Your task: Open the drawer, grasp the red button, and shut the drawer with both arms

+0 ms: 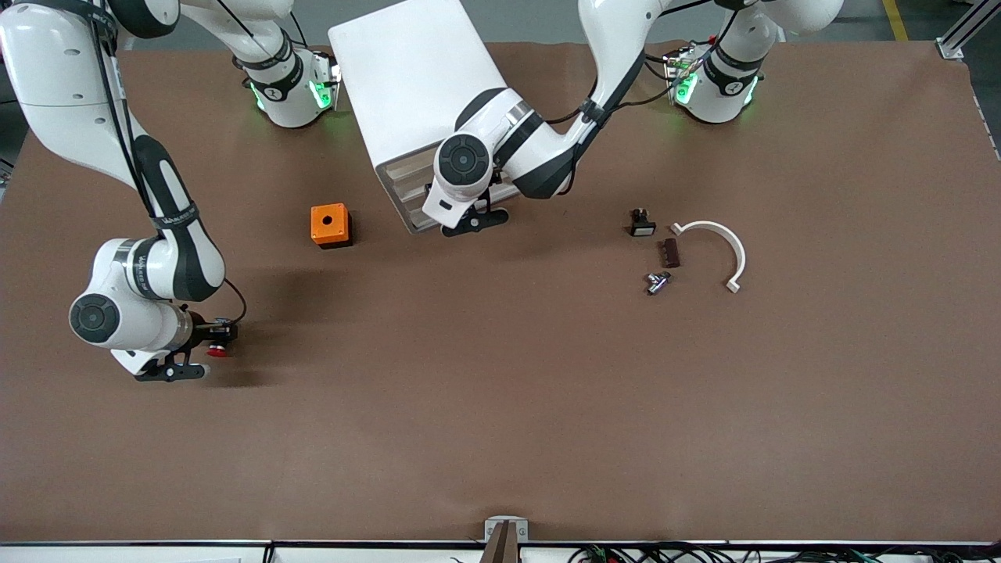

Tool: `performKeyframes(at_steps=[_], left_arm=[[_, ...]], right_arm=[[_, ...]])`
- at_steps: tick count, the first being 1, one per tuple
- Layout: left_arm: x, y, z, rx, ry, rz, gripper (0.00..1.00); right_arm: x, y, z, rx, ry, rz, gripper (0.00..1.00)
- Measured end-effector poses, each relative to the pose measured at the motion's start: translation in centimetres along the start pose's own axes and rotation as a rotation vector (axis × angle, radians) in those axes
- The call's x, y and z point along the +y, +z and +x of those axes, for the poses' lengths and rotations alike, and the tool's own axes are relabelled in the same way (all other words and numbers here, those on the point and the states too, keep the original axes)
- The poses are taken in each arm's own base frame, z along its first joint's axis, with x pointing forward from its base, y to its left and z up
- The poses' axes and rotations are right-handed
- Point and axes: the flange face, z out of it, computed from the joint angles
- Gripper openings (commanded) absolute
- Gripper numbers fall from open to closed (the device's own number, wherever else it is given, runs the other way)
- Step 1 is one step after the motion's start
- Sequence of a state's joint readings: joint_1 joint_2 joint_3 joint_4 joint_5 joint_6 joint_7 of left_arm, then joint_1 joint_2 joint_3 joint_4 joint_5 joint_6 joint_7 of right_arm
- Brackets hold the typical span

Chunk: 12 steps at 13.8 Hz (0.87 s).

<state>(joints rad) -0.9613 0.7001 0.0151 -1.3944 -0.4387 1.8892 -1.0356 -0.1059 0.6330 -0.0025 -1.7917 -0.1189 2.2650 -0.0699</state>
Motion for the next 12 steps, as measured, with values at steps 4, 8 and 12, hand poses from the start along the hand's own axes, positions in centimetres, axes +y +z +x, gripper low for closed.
performKeyframes(at_steps=[4, 8, 12], left_arm=[[-0.5, -0.7, 0.8, 0.009, -0.023, 0.008, 1.0], [-4.6, -7.3, 8.3, 0.216, -0.084, 0.032, 1.0], [-12.3, -17.6, 16.1, 0.406, -0.165, 0.035, 1.0]], right_arm=[[-0.1, -3.2, -0.1, 0.022, -0.001, -0.002, 1.0], [-1.4, -11.9, -1.4, 0.04, 0.028, -0.011, 1.0], [-2.6, -19.8, -4.0, 0.033, 0.054, -0.007, 1.0]])
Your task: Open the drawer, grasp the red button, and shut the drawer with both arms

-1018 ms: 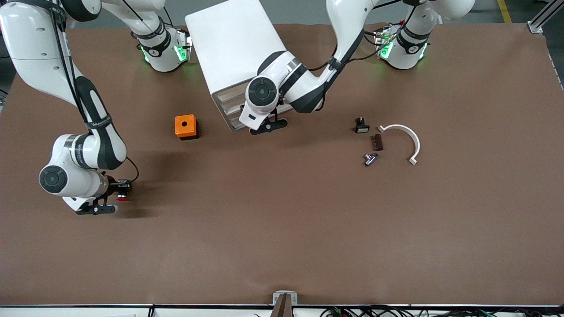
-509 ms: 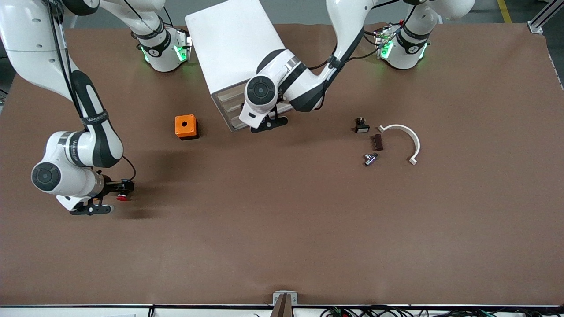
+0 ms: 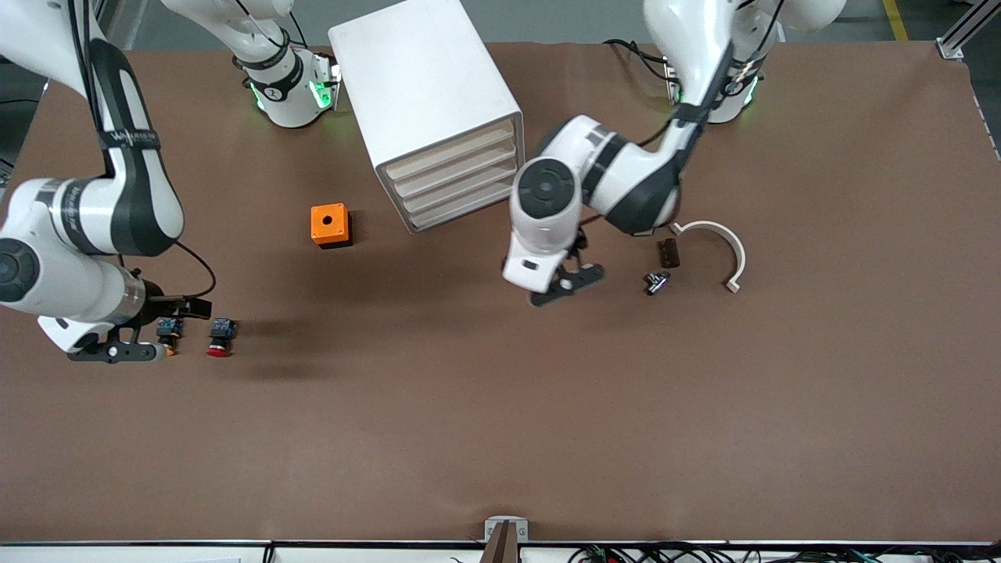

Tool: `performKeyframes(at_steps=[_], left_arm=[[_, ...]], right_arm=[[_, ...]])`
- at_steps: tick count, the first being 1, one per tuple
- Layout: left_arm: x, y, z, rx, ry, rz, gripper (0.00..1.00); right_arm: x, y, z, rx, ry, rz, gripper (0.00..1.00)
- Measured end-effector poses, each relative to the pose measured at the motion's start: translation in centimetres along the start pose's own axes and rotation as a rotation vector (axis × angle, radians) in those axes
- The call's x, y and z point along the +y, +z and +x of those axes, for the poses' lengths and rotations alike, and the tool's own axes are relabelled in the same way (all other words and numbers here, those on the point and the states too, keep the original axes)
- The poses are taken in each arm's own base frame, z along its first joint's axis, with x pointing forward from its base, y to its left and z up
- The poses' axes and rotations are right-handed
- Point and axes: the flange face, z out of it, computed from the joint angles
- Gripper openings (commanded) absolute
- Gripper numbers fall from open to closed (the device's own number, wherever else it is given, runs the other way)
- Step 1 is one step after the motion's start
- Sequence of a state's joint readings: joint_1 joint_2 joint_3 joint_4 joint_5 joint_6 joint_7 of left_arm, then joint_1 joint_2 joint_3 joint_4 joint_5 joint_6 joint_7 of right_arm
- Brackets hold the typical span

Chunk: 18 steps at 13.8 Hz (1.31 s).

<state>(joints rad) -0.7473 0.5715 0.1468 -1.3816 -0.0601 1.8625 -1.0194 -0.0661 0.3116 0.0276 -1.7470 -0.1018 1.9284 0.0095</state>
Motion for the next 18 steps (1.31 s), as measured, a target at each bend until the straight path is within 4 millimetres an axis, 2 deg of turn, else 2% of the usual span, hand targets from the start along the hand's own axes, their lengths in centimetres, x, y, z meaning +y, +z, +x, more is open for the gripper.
performKeyframes(at_steps=[2, 4, 6, 8, 11, 15, 18], left_arm=[[-4.4, -3.5, 5.4, 0.06, -0.032, 0.004, 1.0], [-9.3, -6.9, 9.6, 0.083, -0.055, 0.008, 1.0], [-13.9, -10.1, 12.9, 0.11, -0.061, 0.001, 1.0], [-18.7, -12.7, 15.4, 0.107, -0.018, 0.001, 1.0], [-24.9, -15.9, 17.8, 0.108, 0.043, -0.005, 1.0], [-31.3, -19.3, 19.0, 0.105, 0.135, -0.008, 1.0], [-36.8, -22.1, 18.8, 0.088, 0.191, -0.006, 1.0]], right_arm=[[0.0, -3.6, -1.2, 0.008, 0.017, 0.032, 1.0], [0.2, -7.1, -2.2, -0.004, 0.024, 0.042, 1.0], [0.6, -10.4, -2.7, -0.003, 0.029, 0.044, 1.0], [0.8, -13.0, -2.9, 0.013, 0.032, 0.046, 1.0], [0.9, -15.9, -3.4, 0.013, 0.032, 0.046, 1.0], [1.2, -20.2, -4.4, 0.034, 0.036, 0.046, 1.0], [1.4, -21.1, -4.7, 0.039, 0.04, 0.046, 1.0]])
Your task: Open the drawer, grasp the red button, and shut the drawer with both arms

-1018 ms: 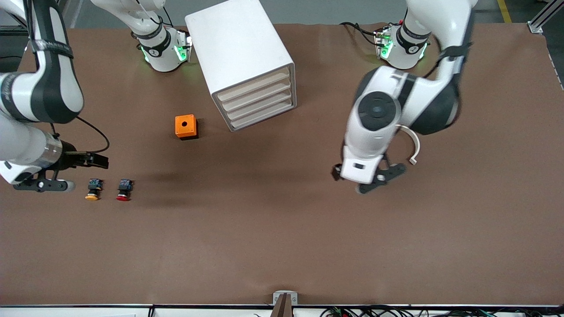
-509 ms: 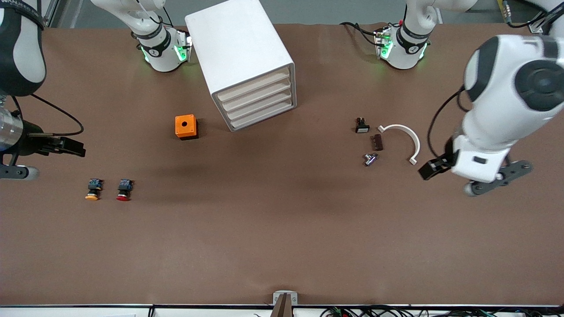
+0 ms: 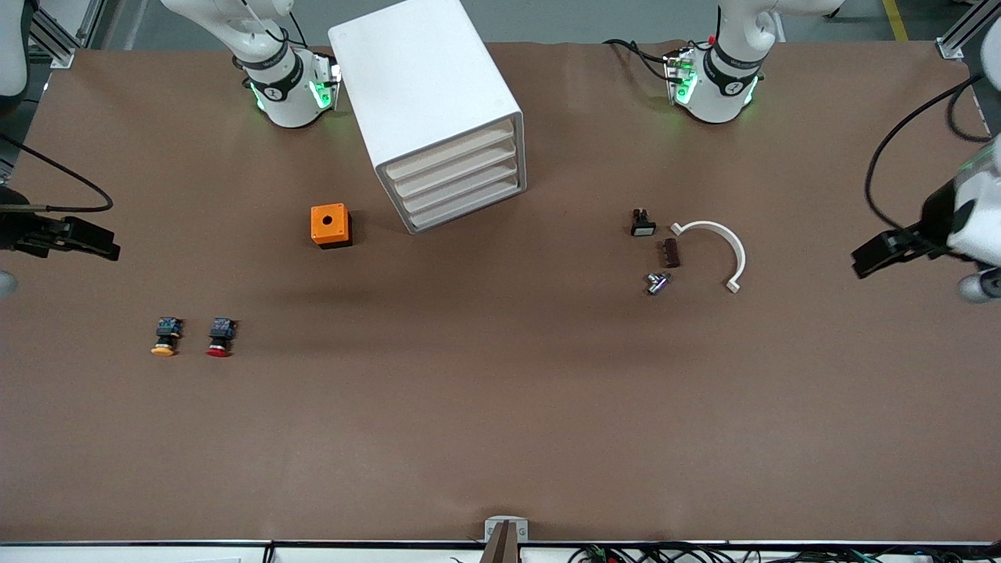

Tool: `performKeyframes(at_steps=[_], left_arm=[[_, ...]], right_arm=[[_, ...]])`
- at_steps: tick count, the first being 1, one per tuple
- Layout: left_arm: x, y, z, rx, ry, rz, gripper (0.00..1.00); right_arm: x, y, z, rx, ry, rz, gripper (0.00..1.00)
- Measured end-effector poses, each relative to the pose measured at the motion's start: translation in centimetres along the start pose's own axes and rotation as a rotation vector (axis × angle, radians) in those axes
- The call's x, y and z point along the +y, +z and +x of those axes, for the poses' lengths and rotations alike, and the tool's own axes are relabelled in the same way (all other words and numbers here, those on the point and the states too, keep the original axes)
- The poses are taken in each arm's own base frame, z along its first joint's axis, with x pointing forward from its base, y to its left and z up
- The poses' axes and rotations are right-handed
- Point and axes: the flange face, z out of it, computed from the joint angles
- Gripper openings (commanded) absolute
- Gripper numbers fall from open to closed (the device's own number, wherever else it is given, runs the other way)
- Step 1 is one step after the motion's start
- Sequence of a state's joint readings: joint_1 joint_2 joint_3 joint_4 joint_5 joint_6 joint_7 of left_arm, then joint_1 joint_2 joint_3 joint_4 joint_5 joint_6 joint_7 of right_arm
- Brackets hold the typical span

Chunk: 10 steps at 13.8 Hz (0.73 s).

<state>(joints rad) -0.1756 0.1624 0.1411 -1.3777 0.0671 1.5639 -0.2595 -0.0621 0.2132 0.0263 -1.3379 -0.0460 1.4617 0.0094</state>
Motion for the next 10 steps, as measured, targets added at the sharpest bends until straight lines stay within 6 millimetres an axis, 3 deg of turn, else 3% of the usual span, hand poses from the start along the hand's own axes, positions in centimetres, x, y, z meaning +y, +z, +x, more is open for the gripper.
performKeyframes(at_steps=[2, 4, 10], left_arm=[[-2.7, -1.7, -1.0, -0.001, 0.009, -0.009, 1.0], [-4.0, -2.7, -2.3, 0.0, 0.015, -0.019, 1.0], [-3.3, -3.7, -5.5, 0.002, 0.047, -0.031, 1.0]], right_arm=[[0.1, 0.2, -0.1, -0.015, 0.001, 0.0, 1.0], [0.1, 0.3, -0.2, -0.027, 0.001, 0.0, 1.0], [0.0, -0.7, -0.3, -0.006, -0.004, 0.0, 1.0]])
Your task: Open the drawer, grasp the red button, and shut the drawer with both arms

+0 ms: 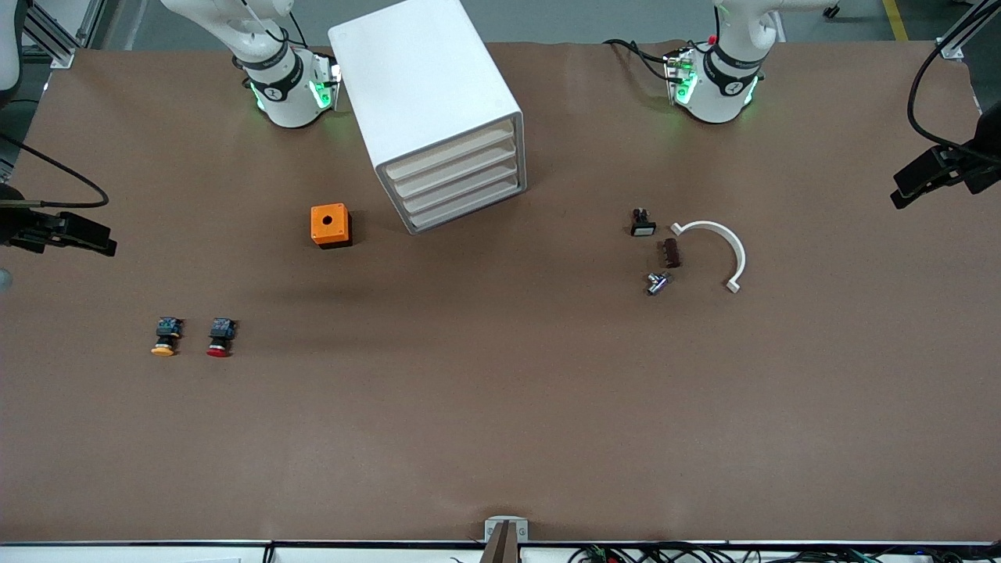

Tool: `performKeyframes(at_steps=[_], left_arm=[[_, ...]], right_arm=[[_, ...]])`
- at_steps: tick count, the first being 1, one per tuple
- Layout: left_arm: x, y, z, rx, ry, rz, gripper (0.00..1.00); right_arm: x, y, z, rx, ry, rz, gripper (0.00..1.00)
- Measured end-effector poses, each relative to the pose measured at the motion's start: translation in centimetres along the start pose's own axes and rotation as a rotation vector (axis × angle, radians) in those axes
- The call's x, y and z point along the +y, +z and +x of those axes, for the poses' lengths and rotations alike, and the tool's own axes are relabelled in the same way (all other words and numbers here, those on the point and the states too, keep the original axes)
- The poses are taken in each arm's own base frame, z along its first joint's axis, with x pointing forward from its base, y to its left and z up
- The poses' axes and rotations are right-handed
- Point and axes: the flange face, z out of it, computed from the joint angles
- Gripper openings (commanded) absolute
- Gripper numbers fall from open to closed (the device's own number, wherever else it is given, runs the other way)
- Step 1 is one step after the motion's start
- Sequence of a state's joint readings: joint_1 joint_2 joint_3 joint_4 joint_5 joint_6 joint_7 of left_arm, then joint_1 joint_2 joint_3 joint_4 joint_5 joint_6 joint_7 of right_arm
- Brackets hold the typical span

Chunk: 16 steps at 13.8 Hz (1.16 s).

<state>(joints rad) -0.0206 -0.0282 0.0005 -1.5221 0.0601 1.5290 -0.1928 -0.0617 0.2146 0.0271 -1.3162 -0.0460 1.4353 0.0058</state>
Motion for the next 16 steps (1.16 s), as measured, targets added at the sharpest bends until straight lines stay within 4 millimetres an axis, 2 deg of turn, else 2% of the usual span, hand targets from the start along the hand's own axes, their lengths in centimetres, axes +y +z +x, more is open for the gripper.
performKeyframes(at_steps=[5, 8, 13, 16], left_arm=[[0.3, 0.3, -0.1, -0.007, 0.019, -0.011, 1.0], [1.4, 0.8, -0.4, -0.021, 0.056, -0.029, 1.0], [3.5, 2.2, -1.3, -0.066, 0.125, -0.022, 1.0], [3.7, 2.3, -2.6, -0.073, 0.135, -0.018, 1.0]], right_arm=[[-0.1, 0.0, 0.0, 0.0, -0.025, 0.0, 1.0], [-0.1, 0.0, 0.0, 0.0, -0.025, 0.0, 1.0], [-0.1, -0.1, 0.0, 0.003, -0.026, 0.0, 1.0], [-0.1, -0.1, 0.0, 0.003, -0.027, 0.0, 1.0]])
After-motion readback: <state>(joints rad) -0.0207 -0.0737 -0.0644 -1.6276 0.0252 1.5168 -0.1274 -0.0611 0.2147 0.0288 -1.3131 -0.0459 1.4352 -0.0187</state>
